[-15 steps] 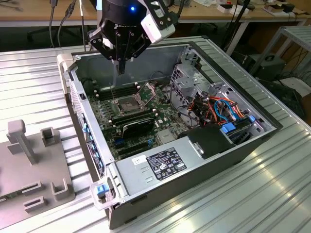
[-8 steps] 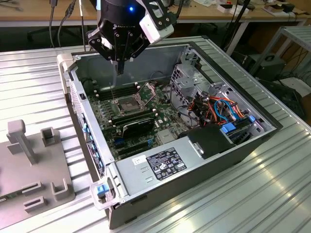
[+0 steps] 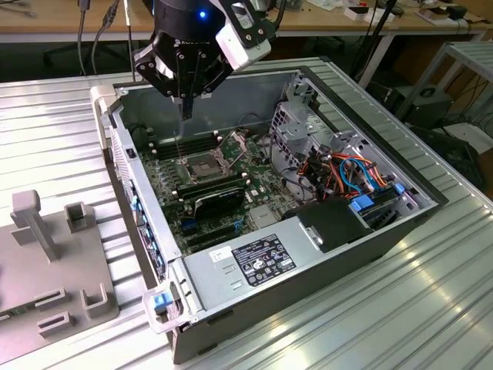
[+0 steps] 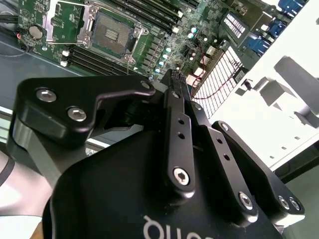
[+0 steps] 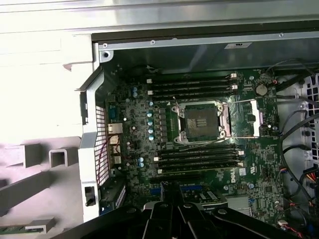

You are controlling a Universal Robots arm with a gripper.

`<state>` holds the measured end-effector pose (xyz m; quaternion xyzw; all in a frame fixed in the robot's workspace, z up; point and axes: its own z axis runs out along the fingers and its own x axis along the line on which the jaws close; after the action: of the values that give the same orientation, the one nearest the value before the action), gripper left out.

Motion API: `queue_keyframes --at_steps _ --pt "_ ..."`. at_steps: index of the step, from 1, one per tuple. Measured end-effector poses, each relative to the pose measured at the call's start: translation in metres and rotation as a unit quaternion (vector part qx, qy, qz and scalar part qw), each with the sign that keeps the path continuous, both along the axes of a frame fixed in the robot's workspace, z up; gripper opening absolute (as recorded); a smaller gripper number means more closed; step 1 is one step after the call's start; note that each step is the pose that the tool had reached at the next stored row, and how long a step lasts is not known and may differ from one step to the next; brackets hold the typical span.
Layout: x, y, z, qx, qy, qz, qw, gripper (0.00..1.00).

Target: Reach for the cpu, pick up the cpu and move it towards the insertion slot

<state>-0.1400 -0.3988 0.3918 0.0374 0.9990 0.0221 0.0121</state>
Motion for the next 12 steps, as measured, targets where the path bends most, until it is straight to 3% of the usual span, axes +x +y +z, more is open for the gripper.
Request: queue_keyframes --at_steps 12 --pt "-0.0056 0.0 -0.0008 0.0 0.0008 0.0 1.0 0.11"
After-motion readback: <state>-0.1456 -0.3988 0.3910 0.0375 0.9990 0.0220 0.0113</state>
